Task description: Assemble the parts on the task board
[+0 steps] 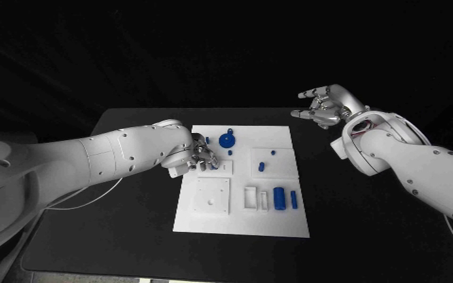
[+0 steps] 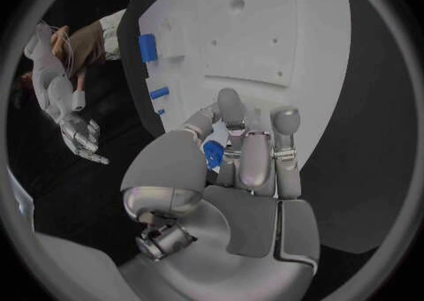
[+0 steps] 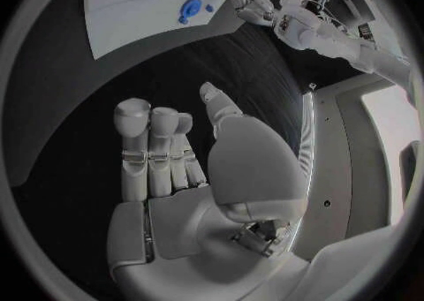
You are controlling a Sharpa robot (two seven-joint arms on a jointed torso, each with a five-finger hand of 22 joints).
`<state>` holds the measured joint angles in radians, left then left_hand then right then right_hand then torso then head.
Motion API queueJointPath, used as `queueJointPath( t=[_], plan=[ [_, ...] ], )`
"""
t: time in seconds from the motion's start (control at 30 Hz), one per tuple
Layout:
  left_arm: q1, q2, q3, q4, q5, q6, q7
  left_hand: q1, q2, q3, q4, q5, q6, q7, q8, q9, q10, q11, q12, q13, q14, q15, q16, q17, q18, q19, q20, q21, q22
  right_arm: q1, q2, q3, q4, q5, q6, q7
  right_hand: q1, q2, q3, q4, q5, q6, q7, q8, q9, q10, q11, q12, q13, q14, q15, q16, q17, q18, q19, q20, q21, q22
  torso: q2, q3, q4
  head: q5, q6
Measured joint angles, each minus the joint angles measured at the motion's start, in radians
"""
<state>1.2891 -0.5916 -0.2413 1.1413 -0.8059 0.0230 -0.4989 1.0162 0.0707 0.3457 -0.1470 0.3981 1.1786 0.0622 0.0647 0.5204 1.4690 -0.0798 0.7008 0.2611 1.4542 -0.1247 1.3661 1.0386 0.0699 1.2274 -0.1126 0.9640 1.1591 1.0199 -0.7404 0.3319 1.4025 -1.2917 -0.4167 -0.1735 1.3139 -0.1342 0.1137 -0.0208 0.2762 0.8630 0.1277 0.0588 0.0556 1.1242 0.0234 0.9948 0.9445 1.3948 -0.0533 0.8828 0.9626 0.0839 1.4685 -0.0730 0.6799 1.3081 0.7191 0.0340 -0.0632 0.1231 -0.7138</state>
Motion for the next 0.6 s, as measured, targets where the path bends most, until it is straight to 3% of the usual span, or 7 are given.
queueJointPath(
  t=[0.6],
  plan=[
    [0.001,0.023,0.000,-0.022,-0.006,0.021,-0.010,-0.012,0.013,-0.002,0.004,-0.008,0.000,0.000,-0.004,0.088,0.000,0.000,0.005,0.000,0.000,0.000,0.005,0.005,0.000,0.000,0.000,0.000,0.005,-0.004,0.005,0.000,-0.006,0.000,0.004,0.000,0.000,0.000,0.000,0.000,0.014,0.000,0.000,0.000,0.000,-0.003,-0.003,0.000,0.000,0.000,0.000,0.000,-0.002,0.000,0.000,0.000,-0.004,0.000,0.000,0.0009,-0.0003,-0.003,-0.002]
  ],
)
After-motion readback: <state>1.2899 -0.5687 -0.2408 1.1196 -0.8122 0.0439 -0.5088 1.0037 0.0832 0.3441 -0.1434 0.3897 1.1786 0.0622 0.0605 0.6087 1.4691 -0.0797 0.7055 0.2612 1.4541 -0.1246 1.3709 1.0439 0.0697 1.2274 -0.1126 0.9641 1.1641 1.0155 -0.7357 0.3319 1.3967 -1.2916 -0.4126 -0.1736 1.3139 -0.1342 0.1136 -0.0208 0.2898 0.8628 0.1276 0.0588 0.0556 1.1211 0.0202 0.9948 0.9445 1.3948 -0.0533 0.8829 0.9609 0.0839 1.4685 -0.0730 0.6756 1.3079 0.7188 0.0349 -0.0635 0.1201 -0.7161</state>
